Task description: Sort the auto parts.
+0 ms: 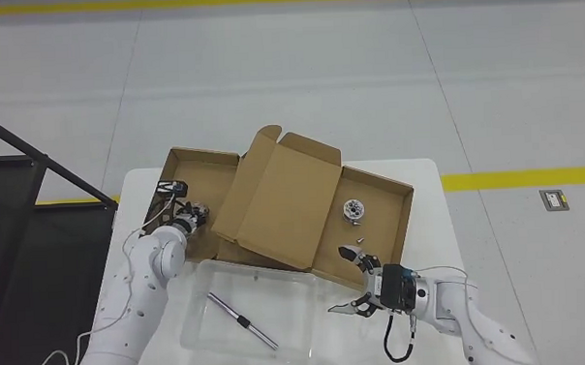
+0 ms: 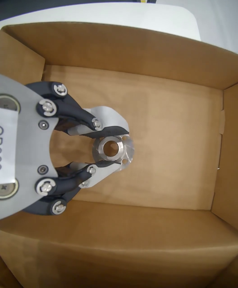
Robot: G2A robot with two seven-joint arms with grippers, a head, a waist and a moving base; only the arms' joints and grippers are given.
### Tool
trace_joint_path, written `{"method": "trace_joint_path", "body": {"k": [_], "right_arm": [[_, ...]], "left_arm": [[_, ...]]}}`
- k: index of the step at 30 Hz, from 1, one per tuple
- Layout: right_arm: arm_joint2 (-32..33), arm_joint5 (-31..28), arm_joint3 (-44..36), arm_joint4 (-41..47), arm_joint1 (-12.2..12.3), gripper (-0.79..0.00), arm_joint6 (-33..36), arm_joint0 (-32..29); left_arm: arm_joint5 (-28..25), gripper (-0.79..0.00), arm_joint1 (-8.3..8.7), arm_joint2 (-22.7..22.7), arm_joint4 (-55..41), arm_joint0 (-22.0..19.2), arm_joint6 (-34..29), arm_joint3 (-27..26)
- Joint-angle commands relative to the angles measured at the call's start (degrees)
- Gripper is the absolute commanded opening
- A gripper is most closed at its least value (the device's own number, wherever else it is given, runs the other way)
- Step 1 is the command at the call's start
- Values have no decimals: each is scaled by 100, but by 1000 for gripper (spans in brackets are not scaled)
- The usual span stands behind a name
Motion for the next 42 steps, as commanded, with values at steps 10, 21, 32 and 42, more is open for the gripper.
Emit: {"method": "trace_joint_path", "body": {"k": [10,21,32,42], "right_arm": [[0,0,0,0,0,0,0,0],[0,0,0,0,0,0,0,0],[0,0,0,0,0,0,0,0],[0,0,0,0,0,0,0,0]], "left_arm": [[-493,-142,213,-817,-58,944,59,-1905],[-1980,-102,535,-1968,445,3652,-290,-5719],[-4504,0,790,-2534,1530,4917,-999,-7161],[-4504,0,790,-2534,1530,4917,-999,-7161]]}}
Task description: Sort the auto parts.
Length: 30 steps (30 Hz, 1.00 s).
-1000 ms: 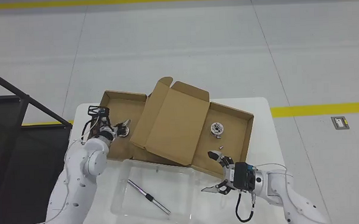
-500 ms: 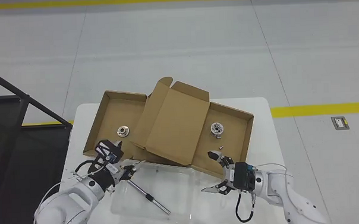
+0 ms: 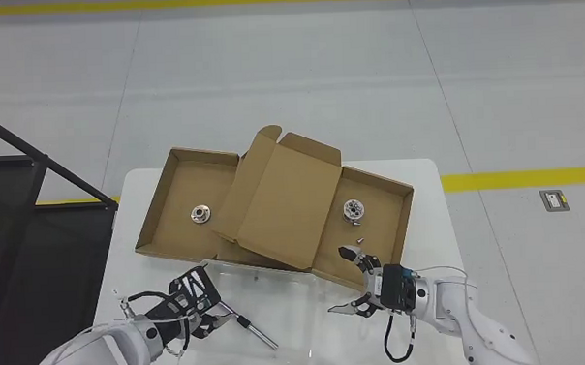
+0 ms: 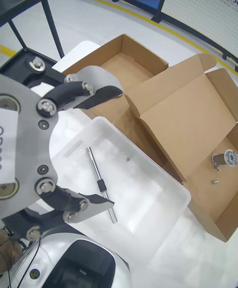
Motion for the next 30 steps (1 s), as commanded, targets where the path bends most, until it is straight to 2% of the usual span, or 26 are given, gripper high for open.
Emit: {"method": "trace_joint_path", "body": {"k": [1,7,9,11,13,18,22,26,28,30], "right_arm": [[0,0,0,0,0,0,0,0],[0,0,0,0,0,0,0,0],[0,0,0,0,0,0,0,0],[0,0,0,0,0,0,0,0],[0,0,0,0,0,0,0,0],[0,0,0,0,0,0,0,0],[0,0,0,0,0,0,0,0],[0,0,0,0,0,0,0,0],[0,0,0,0,0,0,0,0],[0,0,0,0,0,0,0,0]], "left_arm": [[-36,0,3,18,33,16,-32,42],[-147,0,49,344,916,-157,-139,71],[-357,0,70,542,1246,-254,-136,68],[-928,0,104,796,1484,-405,-125,125],[-1188,0,127,941,1744,-629,-251,231],[-1263,0,257,1842,2286,-1171,-529,552],[-1263,0,416,2587,2001,-1750,-767,1018],[-1263,0,639,3259,1139,-2406,-1164,1401],[-1263,0,758,3455,653,-2722,-1361,1552],[-1263,0,776,3457,577,-2766,-1361,1594]]}}
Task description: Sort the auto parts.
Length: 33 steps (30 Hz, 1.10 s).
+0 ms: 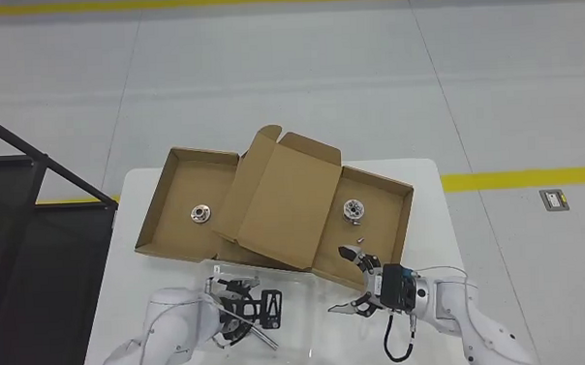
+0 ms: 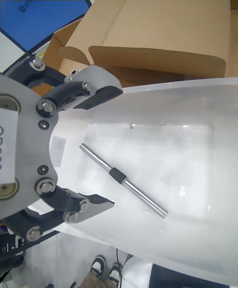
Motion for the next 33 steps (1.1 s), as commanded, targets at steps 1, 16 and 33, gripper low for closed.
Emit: {"method": "trace_joint_path", "body": {"k": [1,16,33], "right_arm": [[0,0,0,0,0,0,0,0],[0,0,0,0,0,0,0,0],[0,0,0,0,0,0,0,0]], "left_arm": [[0,0,4,-7,1,-3,42,5],[0,0,130,273,520,89,52,42],[0,-185,613,1998,210,-1105,64,836]]}}
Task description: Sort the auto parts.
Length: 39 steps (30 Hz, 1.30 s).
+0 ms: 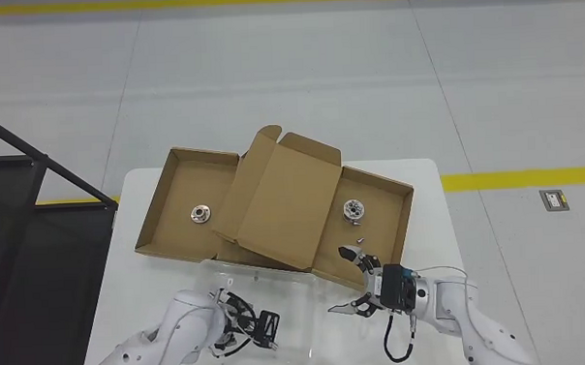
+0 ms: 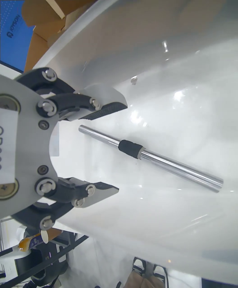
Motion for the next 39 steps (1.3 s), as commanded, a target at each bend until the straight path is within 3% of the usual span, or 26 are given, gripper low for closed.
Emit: {"method": "trace_joint_path", "body": {"k": [1,12,19,33,35,38,39], "right_arm": [[0,0,0,0,0,0,0,0],[0,0,0,0,0,0,0,0],[0,0,0,0,0,0,0,0],[0,0,0,0,0,0,0,0],[0,0,0,0,0,0,0,0],[0,0,0,0,0,0,0,0],[0,0,0,0,0,0,0,0]], "left_arm": [[0,-206,17,192,-91,-181,13,109],[0,-274,-66,830,-291,-741,85,567],[0,-391,-148,955,-223,-843,169,747],[0,-459,-316,1103,-42,-895,263,979],[0,-502,-343,1130,-34,-915,251,1016],[0,-683,-383,1168,-32,-942,213,1064],[0,-785,-394,1177,-34,-950,207,1076]]}}
